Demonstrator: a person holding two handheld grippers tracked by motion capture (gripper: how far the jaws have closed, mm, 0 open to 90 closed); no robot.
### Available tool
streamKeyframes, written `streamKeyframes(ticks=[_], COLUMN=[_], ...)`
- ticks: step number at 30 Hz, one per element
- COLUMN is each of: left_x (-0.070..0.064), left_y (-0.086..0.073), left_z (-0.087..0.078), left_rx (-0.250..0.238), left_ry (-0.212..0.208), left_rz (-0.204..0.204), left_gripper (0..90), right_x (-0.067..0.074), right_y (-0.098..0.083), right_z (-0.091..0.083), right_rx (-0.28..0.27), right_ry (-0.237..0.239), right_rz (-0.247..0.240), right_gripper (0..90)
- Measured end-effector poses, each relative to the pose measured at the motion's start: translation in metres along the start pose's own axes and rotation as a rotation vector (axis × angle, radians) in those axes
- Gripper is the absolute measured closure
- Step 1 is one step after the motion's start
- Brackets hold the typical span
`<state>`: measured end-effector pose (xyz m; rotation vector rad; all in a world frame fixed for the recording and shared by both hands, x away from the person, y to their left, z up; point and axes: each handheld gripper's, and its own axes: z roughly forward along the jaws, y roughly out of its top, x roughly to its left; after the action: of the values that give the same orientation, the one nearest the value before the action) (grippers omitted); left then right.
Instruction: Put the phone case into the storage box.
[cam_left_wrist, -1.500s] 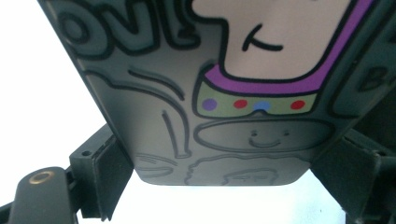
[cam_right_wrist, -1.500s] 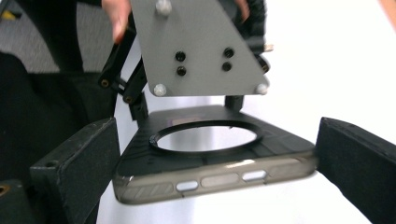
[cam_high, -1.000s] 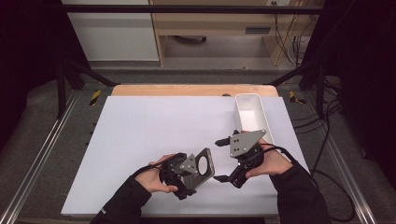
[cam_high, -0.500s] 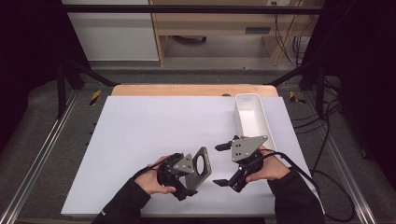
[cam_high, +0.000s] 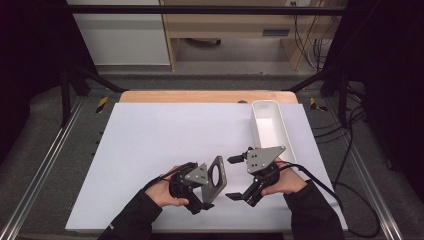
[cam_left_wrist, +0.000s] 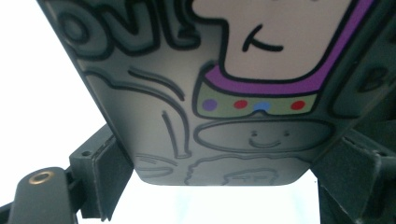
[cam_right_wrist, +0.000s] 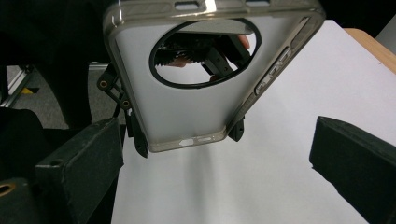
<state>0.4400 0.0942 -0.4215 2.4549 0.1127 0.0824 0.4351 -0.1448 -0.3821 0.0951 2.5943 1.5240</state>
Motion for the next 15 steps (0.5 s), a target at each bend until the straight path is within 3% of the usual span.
streamKeyframes(ticks=[15], left_x=[0.0016], left_y=[0.0027], left_z=[0.0080], left_rx=[0.013], left_ry=[-0.028], left_rz=[0.005], left_gripper=[11.5], right_x=[0.0015], right_y=[-0.0007], right_z=[0.0051], right_rx=[-0.019], right_ry=[0.024], right_rz=[0.003], right_gripper=[3.6])
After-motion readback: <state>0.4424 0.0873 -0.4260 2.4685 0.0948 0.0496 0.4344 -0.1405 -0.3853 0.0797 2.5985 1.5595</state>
